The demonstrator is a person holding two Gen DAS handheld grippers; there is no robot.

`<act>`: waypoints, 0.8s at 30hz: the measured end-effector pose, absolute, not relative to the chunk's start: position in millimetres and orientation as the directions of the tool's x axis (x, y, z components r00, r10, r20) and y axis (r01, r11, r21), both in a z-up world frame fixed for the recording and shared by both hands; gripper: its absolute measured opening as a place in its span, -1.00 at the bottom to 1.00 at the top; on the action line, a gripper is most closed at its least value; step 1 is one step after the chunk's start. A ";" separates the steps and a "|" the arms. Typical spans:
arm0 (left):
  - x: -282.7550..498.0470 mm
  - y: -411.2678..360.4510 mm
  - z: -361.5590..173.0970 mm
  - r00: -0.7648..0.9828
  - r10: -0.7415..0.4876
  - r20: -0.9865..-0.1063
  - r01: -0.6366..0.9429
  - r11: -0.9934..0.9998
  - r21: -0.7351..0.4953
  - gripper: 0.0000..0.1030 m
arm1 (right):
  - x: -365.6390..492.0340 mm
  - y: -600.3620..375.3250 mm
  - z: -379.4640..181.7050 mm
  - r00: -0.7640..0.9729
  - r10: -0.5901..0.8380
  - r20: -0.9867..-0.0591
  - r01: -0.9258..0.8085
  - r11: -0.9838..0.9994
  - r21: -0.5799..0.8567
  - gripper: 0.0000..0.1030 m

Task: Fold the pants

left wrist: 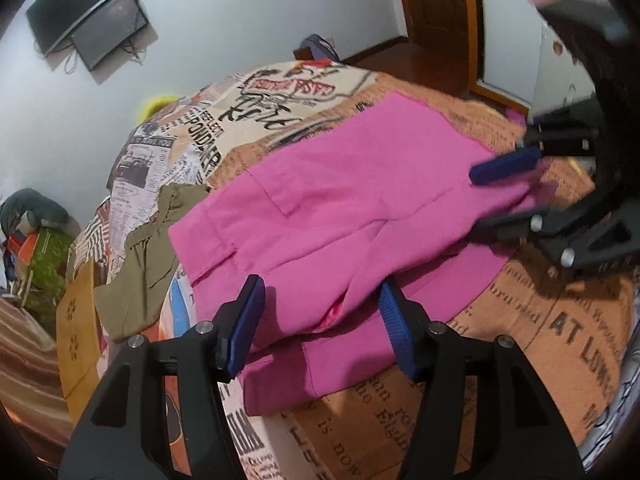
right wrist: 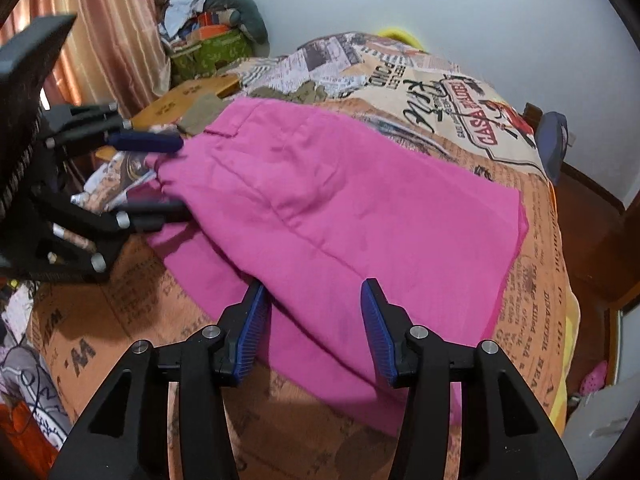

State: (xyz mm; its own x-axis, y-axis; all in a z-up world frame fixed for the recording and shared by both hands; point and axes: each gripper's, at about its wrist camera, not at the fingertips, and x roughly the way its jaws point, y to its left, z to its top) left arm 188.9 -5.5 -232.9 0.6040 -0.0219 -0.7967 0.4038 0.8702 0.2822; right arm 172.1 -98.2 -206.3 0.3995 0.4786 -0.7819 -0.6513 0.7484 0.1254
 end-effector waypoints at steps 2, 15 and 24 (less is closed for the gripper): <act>191.5 -7.3 -241.6 0.592 -0.012 -0.806 0.414 0.862 0.292 0.13 | 176.2 -99.3 -205.9 0.402 0.491 -0.772 -0.650 0.747 0.137 -0.53; 184.7 6.0 -226.0 0.627 -0.026 -0.779 0.359 0.896 0.259 -0.55 | 165.5 -106.8 -188.3 0.429 0.528 -0.733 -0.665 0.733 0.139 -0.85; 171.2 0.4 -243.5 0.589 -0.017 -0.808 0.375 0.892 0.254 -0.55 | 161.7 -118.2 -206.7 0.403 0.472 -0.784 -0.642 0.756 0.125 -0.85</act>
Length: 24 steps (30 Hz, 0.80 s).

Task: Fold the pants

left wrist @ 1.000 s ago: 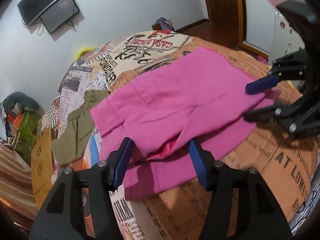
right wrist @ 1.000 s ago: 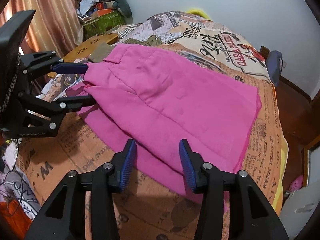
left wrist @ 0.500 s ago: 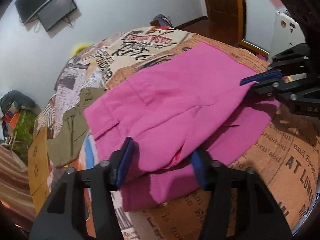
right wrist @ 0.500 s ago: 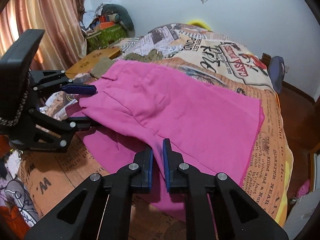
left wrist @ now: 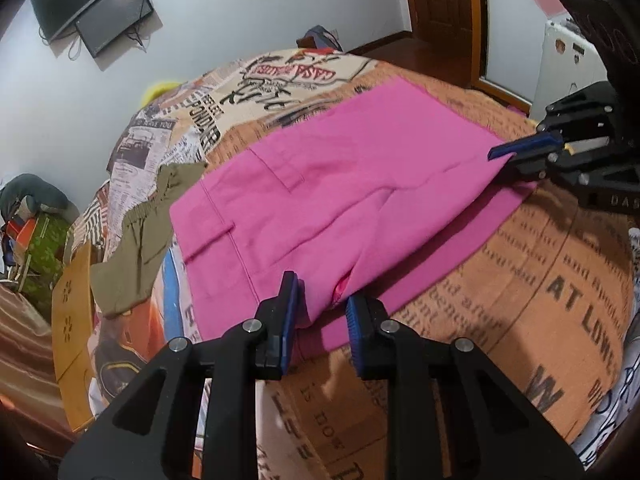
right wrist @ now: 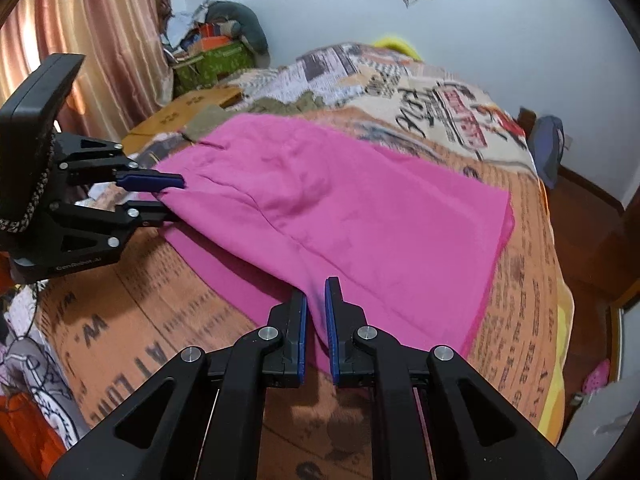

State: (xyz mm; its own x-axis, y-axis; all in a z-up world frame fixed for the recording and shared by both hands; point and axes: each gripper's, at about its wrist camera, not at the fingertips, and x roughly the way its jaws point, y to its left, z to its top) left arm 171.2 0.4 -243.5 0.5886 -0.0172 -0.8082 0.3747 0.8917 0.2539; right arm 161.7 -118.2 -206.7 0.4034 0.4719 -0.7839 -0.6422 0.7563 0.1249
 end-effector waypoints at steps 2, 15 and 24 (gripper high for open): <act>169.1 2.3 -243.8 0.588 -0.025 -0.808 0.372 0.896 0.242 -0.54 | 161.9 -124.0 -212.0 0.376 0.467 -0.800 -0.628 0.764 0.151 -0.85; 141.6 42.8 -214.8 0.539 -0.155 -0.828 0.316 0.948 0.028 -0.13 | 152.3 -177.3 -197.6 0.336 0.481 -0.810 -0.500 0.820 0.280 -0.67; 174.3 55.6 -188.3 0.580 -0.182 -0.794 0.216 0.974 -0.066 -0.12 | 171.6 -146.2 -171.7 0.388 0.578 -0.718 -0.499 0.787 0.364 -0.39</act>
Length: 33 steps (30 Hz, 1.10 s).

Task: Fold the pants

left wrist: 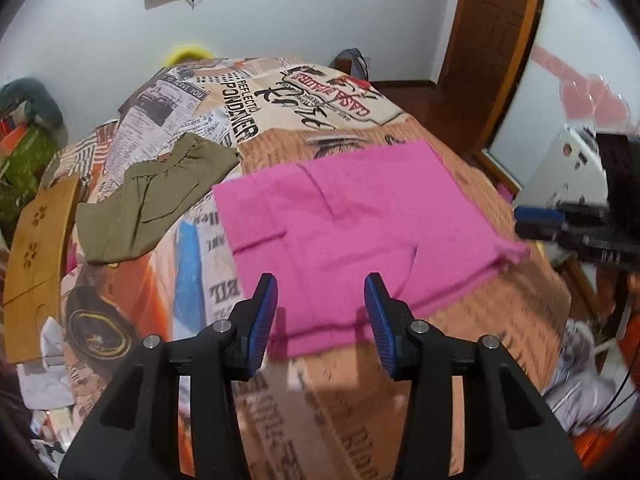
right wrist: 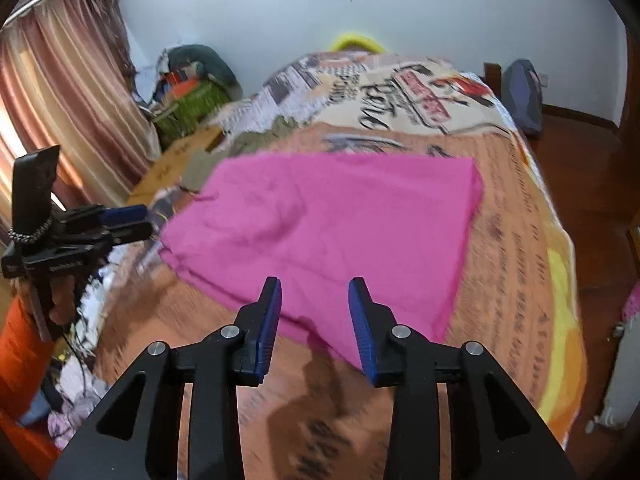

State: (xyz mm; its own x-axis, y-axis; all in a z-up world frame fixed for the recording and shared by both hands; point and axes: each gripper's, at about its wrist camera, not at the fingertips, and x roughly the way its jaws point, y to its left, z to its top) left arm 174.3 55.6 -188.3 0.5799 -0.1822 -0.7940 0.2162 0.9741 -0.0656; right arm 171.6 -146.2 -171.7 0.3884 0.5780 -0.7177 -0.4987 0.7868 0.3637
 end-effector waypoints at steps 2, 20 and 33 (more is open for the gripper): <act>184.6 51.7 -191.9 0.572 -0.198 -0.796 0.216 0.973 -0.086 -0.12 | 177.3 -134.5 -177.1 0.371 0.599 -0.710 -0.493 0.775 0.396 -0.39; 165.1 60.7 -246.9 0.495 -0.213 -0.843 0.188 0.973 -0.135 -0.10 | 175.8 -167.9 -232.7 0.307 0.507 -0.805 -0.414 0.833 0.367 -0.37; 155.7 71.9 -235.6 0.490 -0.195 -0.850 0.145 0.979 -0.140 -0.10 | 169.8 -212.8 -229.4 0.334 0.400 -0.853 -0.311 0.901 0.301 -0.28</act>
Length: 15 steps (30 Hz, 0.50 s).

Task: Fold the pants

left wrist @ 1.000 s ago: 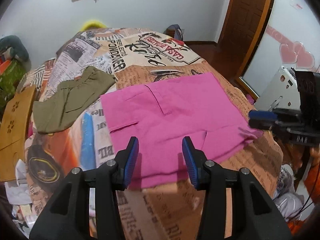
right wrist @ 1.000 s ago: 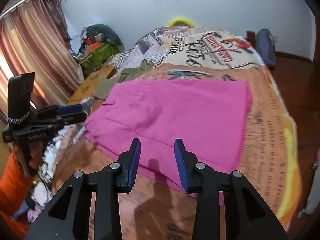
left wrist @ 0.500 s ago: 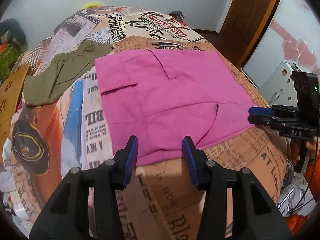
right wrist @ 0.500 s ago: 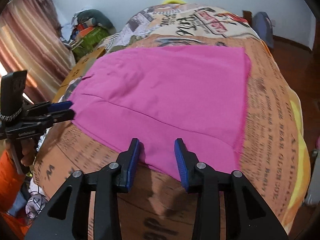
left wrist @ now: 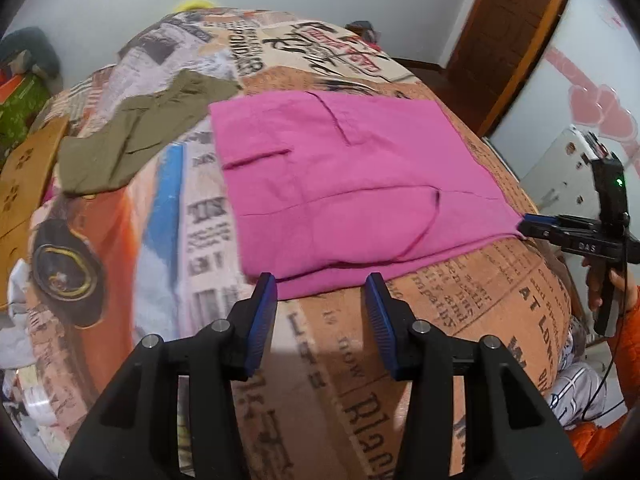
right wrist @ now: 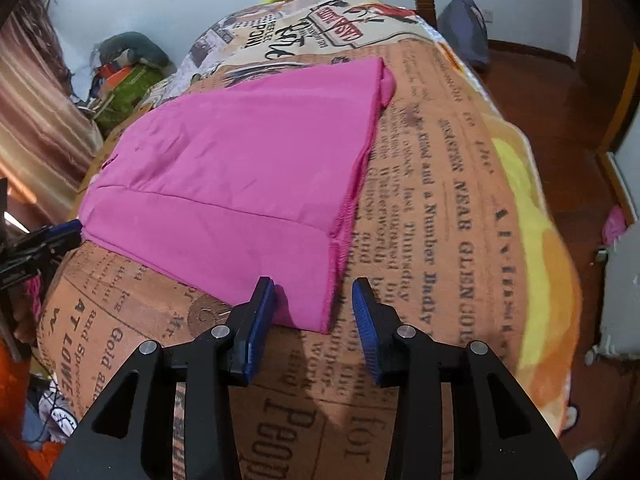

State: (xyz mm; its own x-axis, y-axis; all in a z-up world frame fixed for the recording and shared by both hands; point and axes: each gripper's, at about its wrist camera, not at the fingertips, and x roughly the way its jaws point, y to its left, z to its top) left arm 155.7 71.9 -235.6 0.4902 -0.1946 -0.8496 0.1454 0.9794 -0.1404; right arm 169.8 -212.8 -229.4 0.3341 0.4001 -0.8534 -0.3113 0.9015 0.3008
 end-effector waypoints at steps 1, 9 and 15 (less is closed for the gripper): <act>158.0 75.4 -230.2 0.501 -0.180 -0.847 0.130 0.983 -0.132 -0.10 | 170.9 -213.4 -223.7 0.347 0.400 -0.848 -0.317 0.901 0.295 -0.26; 205.0 106.5 -165.5 0.626 -0.149 -0.766 0.066 0.988 -0.139 -0.10 | 202.0 -201.1 -178.7 0.443 0.457 -0.771 -0.372 0.877 0.306 -0.25; 272.8 103.7 -169.7 0.618 -0.132 -0.775 0.061 0.991 -0.119 -0.10 | 242.8 -177.6 -172.8 0.468 0.474 -0.746 -0.408 0.864 0.294 -0.24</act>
State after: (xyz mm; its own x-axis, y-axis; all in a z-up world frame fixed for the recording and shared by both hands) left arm 272.8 103.7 -169.7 0.6178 -0.1315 -0.7753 0.0613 0.9910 -0.1192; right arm 242.8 -177.6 -172.8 0.4683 0.4743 -0.7455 -0.4080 0.8645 0.2937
